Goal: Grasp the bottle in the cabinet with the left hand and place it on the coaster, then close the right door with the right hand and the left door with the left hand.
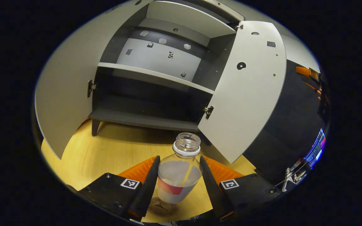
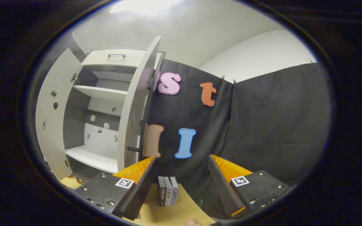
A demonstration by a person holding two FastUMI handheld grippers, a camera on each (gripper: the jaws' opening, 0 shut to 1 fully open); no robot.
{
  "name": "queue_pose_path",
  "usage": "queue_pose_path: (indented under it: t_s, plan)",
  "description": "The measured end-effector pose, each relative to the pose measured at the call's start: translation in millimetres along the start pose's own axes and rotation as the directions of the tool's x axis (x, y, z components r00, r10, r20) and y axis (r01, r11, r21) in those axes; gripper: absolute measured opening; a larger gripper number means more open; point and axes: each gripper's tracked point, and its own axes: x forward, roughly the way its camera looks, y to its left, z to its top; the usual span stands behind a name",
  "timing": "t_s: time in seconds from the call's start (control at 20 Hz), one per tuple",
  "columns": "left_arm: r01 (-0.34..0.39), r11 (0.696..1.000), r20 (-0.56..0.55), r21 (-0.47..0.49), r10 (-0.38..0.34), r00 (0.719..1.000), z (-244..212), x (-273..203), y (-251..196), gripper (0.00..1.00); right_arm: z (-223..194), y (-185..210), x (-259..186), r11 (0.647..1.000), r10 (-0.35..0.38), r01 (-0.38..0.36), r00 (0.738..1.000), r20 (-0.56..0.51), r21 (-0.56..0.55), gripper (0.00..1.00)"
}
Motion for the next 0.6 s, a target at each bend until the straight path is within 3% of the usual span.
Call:
queue_pose_path:
  t_s: [0.15,0.6]
  plan:
    - [-0.018,1.0,-0.048,0.015,0.018,0.999,-26.9,-2.4,6.8,0.82,1.8,-2.9,-0.6,1.0,-0.006,0.006,1.0,0.005,-0.005,0.96]
    - [-0.033,0.999,-0.098,0.033,0.036,0.995,-69.3,-9.8,12.4,0.79,0.9,-3.4,-2.9,1.0,-0.008,0.008,1.0,0.004,-0.02,0.96]
